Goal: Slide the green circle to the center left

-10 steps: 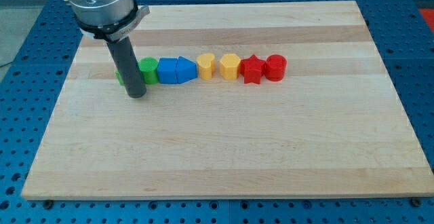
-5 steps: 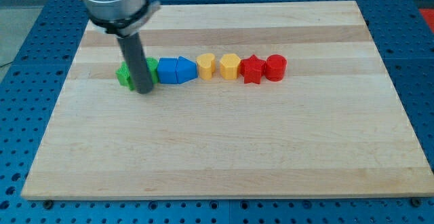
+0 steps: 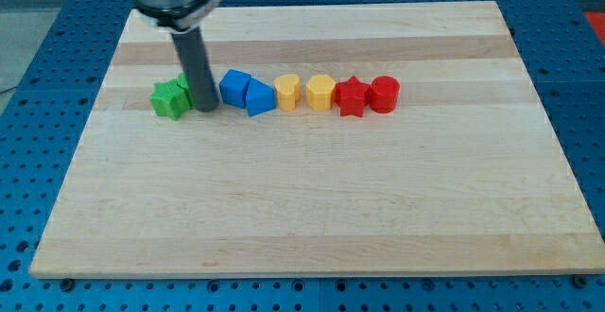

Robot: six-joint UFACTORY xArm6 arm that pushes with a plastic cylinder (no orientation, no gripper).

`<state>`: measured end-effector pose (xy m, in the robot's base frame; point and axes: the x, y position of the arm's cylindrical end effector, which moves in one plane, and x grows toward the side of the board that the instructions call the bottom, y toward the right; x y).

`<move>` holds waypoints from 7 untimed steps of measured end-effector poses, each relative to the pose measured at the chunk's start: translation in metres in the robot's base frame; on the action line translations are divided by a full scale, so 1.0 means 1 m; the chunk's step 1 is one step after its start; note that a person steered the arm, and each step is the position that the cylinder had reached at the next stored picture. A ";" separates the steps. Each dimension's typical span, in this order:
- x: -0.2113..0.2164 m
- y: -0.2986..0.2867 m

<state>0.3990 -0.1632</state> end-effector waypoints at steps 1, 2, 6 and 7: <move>0.000 0.003; -0.012 0.018; -0.050 0.007; -0.074 0.032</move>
<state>0.3250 -0.1316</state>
